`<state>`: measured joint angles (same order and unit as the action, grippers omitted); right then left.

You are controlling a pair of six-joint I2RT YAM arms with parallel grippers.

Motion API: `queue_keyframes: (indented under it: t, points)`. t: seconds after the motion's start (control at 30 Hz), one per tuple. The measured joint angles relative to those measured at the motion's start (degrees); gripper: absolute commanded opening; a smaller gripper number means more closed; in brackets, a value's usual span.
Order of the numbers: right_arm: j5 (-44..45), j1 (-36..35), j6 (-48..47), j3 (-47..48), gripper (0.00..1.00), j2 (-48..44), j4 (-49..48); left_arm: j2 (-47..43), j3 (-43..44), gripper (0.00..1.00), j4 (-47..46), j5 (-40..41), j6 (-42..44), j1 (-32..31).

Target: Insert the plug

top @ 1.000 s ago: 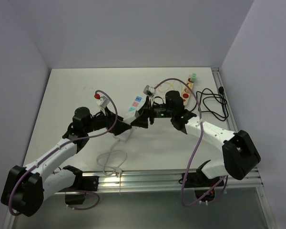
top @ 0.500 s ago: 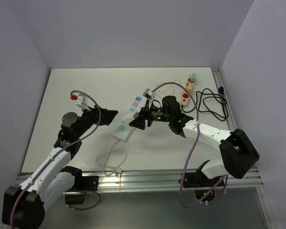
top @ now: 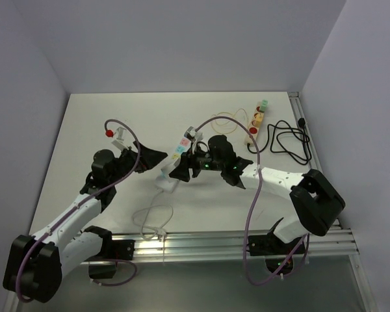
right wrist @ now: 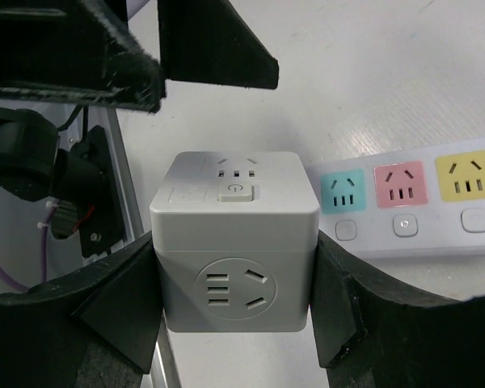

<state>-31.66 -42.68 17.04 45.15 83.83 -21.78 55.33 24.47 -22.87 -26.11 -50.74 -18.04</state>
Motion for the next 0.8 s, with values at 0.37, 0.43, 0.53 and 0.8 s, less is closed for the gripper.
queue_keyframes:
  t: [0.37,0.43,0.53,0.8]
  points:
    - [3.56,-2.27,-0.50,1.60,0.05,1.01,1.36,2.25,0.46,0.90,-2.80,2.47,-4.63,-6.93]
    - [4.24,-2.60,-0.74,1.75,0.05,1.05,1.66,2.21,0.74,0.90,-2.43,2.64,-5.14,-6.99]
    - [5.16,-2.97,-1.33,1.79,0.05,1.07,1.95,1.57,1.53,0.90,-1.55,3.52,-5.97,-7.30]
    - [8.94,-5.29,-2.40,2.64,0.02,2.27,3.02,-1.03,2.64,0.91,-0.72,5.11,-8.66,-7.72]
